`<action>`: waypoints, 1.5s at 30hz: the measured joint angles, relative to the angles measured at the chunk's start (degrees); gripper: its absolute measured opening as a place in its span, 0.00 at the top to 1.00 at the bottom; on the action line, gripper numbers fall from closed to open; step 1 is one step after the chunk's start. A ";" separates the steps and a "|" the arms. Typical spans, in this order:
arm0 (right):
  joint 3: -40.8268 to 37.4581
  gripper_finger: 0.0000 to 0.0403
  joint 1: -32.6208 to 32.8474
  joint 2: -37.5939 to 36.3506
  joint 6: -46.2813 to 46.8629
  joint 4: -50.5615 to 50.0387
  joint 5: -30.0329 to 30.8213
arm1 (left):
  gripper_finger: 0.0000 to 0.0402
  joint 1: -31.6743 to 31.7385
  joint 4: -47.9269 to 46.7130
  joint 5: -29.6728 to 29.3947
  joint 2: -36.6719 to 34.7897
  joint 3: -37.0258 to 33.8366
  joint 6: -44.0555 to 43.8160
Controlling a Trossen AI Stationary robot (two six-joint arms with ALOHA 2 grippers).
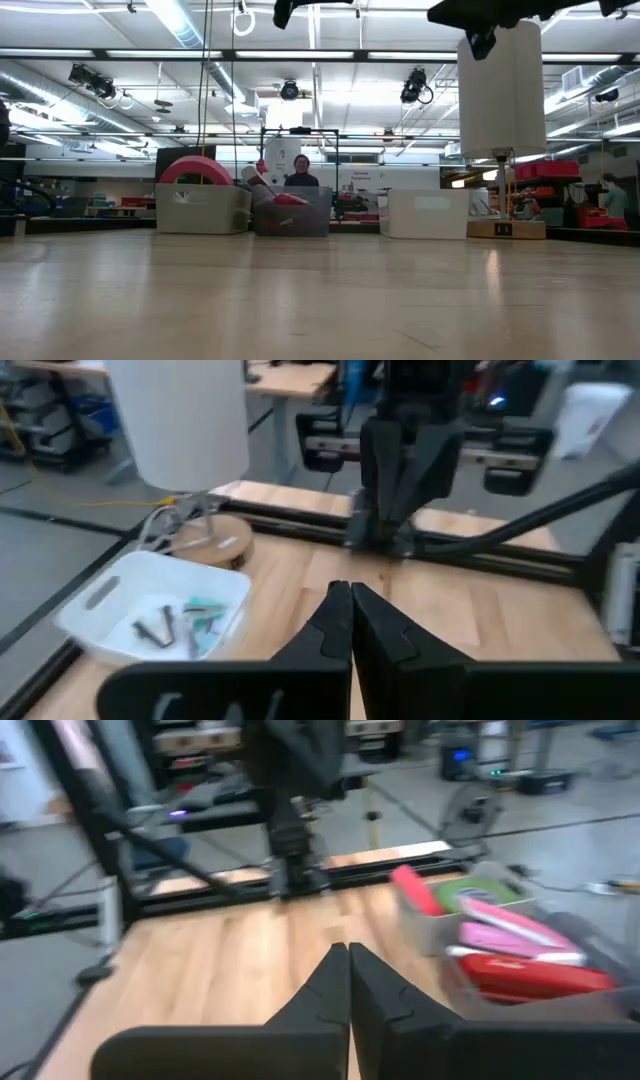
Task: Pick and place Stapler, Stapler remover, tape
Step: Return to Home Position
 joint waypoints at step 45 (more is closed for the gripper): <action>-16.83 0.98 -0.16 -21.11 -2.13 0.23 0.84 | 1.00 13.21 25.34 16.00 -53.07 -63.51 -4.17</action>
